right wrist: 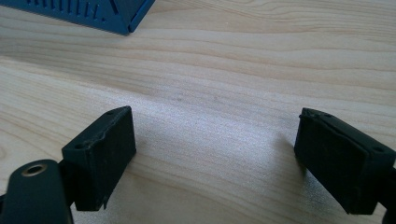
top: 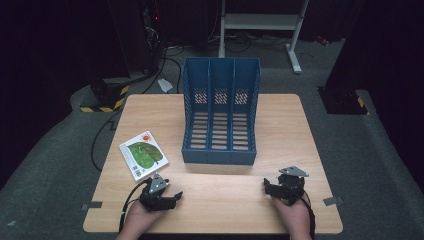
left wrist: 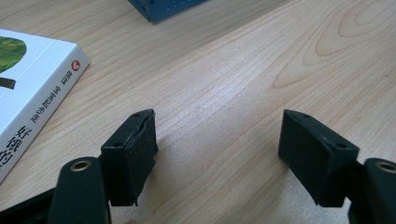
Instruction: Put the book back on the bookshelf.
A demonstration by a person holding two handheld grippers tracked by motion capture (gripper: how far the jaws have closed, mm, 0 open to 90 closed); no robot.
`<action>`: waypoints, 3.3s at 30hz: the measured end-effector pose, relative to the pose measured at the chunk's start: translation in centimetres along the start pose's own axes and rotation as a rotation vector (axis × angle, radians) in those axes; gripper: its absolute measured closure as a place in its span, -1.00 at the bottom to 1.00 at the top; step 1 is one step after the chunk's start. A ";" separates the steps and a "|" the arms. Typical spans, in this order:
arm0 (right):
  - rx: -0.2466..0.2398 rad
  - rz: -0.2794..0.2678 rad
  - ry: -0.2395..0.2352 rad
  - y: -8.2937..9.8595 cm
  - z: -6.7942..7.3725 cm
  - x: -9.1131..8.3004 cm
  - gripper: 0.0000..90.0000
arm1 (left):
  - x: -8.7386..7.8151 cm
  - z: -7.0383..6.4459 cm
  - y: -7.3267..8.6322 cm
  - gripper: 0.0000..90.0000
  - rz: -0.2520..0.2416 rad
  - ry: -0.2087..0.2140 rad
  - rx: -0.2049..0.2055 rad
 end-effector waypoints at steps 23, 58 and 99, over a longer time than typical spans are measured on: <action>0.000 -0.002 -0.003 0.0 0.0 0.0 -0.70 | -1.5 2.2 -1.4 -0.10 -0.034 -0.044 -0.020; -0.006 -0.006 -0.009 0.0 0.1 -0.1 -0.68 | 5.2 23.0 -4.3 -0.43 0.087 -0.305 -0.304; -0.012 -0.006 -0.013 0.0 0.1 0.0 -0.67 | -0.6 10.7 0.6 -0.19 0.099 -0.109 -0.201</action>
Point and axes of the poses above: each handheld gripper's, and its own axes: x roughly forward along the jaws, y roughly out of its underside, z roughly to its left, the point moved 8 cm from there along x, roughly forward along the jaws, and after that the axes turned 10 degrees about -y, right-handed, at the moved point
